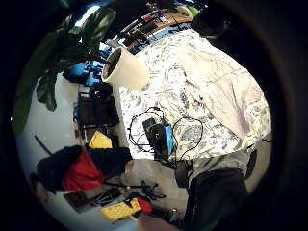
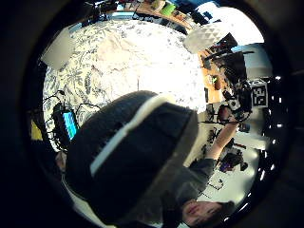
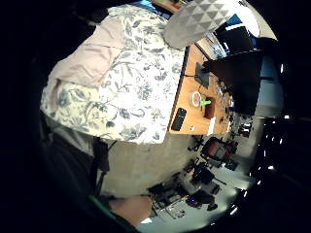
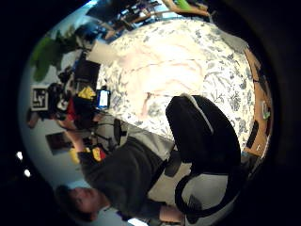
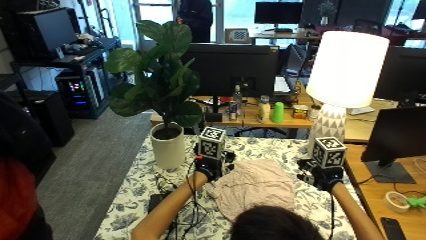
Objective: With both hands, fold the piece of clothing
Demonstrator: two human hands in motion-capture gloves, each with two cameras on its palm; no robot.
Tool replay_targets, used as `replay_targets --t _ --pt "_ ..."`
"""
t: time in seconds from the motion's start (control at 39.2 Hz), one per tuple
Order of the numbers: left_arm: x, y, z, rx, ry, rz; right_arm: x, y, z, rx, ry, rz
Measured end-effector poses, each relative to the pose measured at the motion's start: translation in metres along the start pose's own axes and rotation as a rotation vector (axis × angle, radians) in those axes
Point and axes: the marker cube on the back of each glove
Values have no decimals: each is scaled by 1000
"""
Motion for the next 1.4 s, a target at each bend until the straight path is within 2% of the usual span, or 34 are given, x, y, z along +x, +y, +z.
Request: replay_targets --t 0.15,0.28,0.49,0.61,0.71,0.77,0.84,0.87,0.97,1.05,1.17,1.25,1.4 --pt "4 4 3 -12 -3 -9 9 -19 16 -5 -4 13" --pt "10 -4 14 -5 1 -8 3 -19 22 -22 0 7" --pt "36 0 32 -35 31 5 4 -27 30 -38 14 -1" --pt "57 -16 63 -35 114 58 1 -26 32 -30 2 -8" --pt "83 -33 108 -65 191 99 2 -27 39 -48 -2 2" --pt "98 -19 119 -127 206 114 3 -28 42 -59 2 4" --pt "123 19 118 -204 222 165 2 -27 46 -68 5 1" --pt "129 20 128 -238 217 174 2 -28 48 -70 6 1" --pt "140 -9 200 -400 128 130 3 -27 53 -80 2 0" --pt "144 -16 227 -420 74 101 8 -29 58 -92 5 7" --pt "149 -21 249 -395 62 74 14 -30 70 -112 6 21" --pt "148 -20 251 -352 21 43 13 -27 73 -126 3 31" --pt "137 -29 246 -235 -105 5 21 -42 92 -137 6 23"
